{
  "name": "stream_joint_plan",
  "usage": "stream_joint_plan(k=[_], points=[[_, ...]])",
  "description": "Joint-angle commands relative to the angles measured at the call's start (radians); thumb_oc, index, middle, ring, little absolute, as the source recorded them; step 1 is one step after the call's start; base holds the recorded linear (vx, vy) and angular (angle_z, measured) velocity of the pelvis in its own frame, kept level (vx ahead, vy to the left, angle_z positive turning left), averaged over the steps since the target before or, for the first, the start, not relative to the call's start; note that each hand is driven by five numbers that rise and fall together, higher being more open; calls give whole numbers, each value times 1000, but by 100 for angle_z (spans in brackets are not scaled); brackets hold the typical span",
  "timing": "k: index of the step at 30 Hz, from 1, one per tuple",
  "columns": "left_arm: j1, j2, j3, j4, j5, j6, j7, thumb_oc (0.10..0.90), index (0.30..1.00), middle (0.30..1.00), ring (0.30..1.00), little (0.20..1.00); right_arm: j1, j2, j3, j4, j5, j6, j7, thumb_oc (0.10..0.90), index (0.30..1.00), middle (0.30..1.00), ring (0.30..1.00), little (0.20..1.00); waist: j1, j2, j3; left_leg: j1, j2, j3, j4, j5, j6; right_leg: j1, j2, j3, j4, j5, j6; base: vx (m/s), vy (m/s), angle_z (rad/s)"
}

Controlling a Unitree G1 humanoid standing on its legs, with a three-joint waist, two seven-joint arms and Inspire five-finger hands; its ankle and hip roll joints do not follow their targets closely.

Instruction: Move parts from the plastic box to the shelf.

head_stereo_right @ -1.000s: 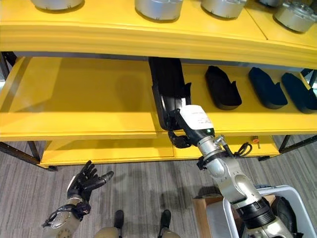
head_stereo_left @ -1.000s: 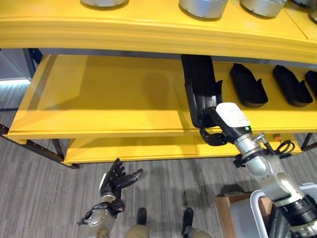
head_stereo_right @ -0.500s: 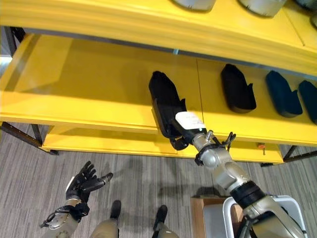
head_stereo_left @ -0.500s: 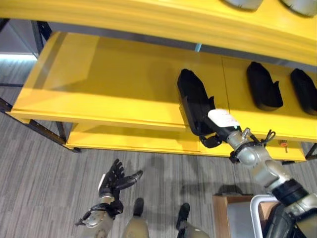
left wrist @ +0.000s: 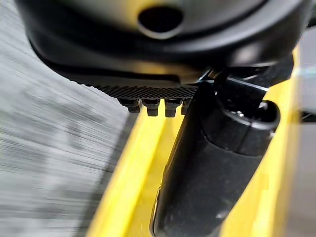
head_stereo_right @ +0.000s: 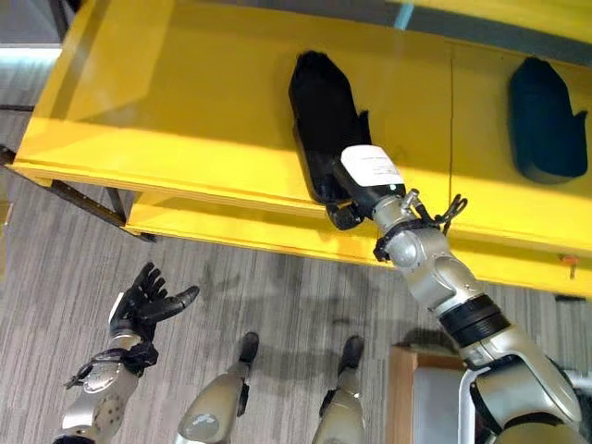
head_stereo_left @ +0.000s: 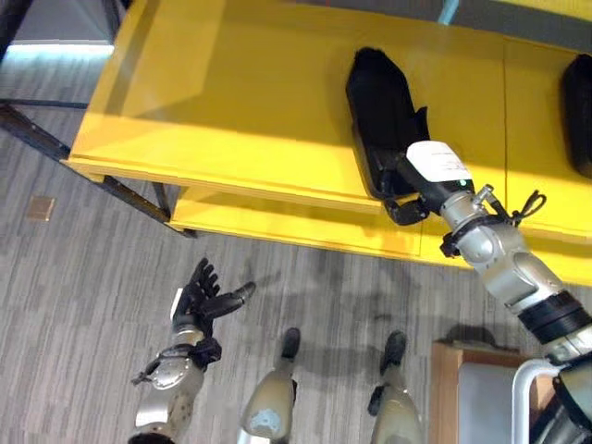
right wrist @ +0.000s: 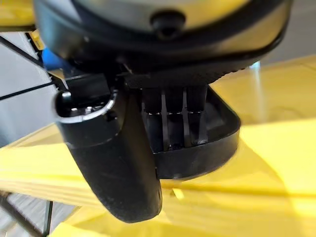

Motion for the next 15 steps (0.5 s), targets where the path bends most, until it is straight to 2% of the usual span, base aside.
stream_joint_plan(k=[1, 2, 4, 5, 15], points=[[53, 47, -51, -121, -30, -43, -30, 900, 1000, 1000, 1000, 1000, -163, -123, -46, -73, 30, -19, -90, 400, 300, 300, 300, 300, -10, -2, -55, -27, 95, 16, 10, -3, -14, -48, -33, -26, 115, -15, -7, -84, -169, 24], [54, 48, -57, -125, -30, -41, -35, 900, 1000, 1000, 1000, 1000, -181, -135, -39, -76, 34, -19, -91, 400, 300, 300, 300, 300, -16, 8, -53, -37, 98, 10, 7, 4, -19, -52, -33, -39, 119, -20, -10, -64, -88, 35], [54, 47, -56, -125, -30, -41, -35, 900, 1000, 1000, 1000, 1000, -184, -135, -36, -75, 35, -19, -91, 400, 300, 300, 300, 300, -19, 9, -54, -39, 98, 8, 7, 4, -19, -53, -33, -42, 119, -20, -10, -38, -47, 26], [61, 58, -62, -138, -37, -37, -41, 900, 1000, 1000, 1000, 1000, -296, -153, 30, -60, 40, -16, -96, 400, 300, 300, 300, 300, -24, 25, -46, -50, 112, 23, -19, 26, -24, -101, -24, -46, 148, -27, -13, -52, -90, -1], [69, 75, -63, -171, -50, -41, -31, 900, 1000, 1000, 1000, 1000, -531, -153, 184, 12, 52, 0, -94, 400, 300, 300, 300, 300, -36, 49, -20, -47, 120, 39, -71, 43, -18, -187, -26, -17, 223, -46, -20, 0, -29, -11]])
